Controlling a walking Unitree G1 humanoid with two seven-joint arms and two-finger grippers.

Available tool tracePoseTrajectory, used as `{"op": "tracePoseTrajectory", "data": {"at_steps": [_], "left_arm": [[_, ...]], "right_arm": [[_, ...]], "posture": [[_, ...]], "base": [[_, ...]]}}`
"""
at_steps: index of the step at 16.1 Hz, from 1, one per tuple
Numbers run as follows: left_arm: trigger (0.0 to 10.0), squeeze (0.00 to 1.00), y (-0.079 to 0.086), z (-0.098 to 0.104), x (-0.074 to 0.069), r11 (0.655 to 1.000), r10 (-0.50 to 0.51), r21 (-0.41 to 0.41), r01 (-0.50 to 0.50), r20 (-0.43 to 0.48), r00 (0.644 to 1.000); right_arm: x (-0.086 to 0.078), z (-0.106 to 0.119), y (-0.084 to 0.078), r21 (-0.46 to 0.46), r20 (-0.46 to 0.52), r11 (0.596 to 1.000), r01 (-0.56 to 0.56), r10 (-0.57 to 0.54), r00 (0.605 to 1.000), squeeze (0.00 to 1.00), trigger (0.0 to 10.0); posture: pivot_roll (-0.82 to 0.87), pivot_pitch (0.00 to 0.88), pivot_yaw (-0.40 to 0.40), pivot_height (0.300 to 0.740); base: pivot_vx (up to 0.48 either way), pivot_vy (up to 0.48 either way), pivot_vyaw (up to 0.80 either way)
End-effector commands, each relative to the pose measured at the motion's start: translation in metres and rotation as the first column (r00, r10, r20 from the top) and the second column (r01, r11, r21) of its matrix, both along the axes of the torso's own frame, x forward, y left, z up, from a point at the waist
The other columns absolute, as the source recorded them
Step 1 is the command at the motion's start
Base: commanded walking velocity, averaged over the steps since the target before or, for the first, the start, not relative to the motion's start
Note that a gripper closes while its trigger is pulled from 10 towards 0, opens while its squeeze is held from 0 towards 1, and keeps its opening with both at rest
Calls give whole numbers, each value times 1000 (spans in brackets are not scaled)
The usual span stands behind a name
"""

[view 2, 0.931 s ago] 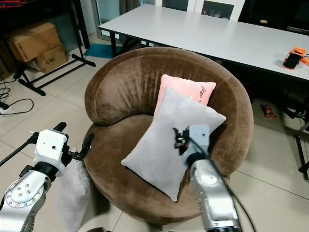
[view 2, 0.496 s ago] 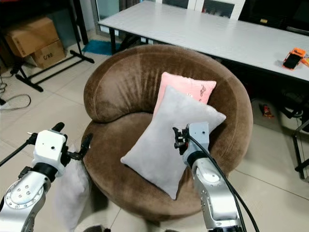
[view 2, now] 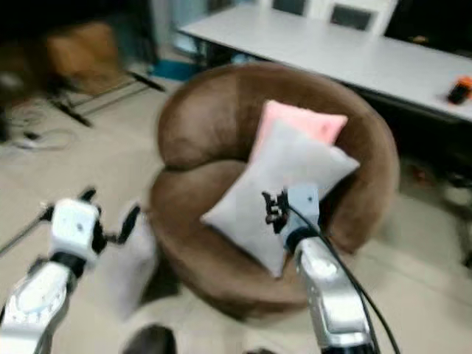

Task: Move the pillow to the sofa from floor

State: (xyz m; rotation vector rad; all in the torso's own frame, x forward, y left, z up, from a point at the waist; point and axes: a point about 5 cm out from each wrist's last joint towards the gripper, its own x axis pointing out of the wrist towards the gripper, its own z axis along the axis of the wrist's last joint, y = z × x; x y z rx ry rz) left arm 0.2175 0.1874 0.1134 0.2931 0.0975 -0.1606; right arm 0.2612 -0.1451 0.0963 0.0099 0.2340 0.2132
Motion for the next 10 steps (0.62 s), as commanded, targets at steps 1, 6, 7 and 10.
{"op": "tracePoseTrajectory", "data": {"at_steps": [1,6,7,10], "left_arm": [[10000,0,1,7,4,1000,5,16,-6,38,999],[10000,0,5,9,6,998,60,11,-60,59,996],[10000,0,7,10,6,997,74,19,-76,71,995],[10000,0,10,13,7,996,92,0,-92,93,991]], "right_arm": [[0,4,3,11,4,1000,-20,20,1000,0,10000],[2,1,5,50,-16,999,-16,17,1000,0,10000],[3,-1,7,55,-21,998,-19,20,1000,0,10000],[4,-7,9,63,-34,997,-32,34,999,0,10000]], "posture": [[-10,0,-46,729],[-1,0,-53,729],[1,0,-54,729],[1,0,-56,729]], "base": [[0,0,800],[0,0,800],[0,0,800],[0,0,800]]}}
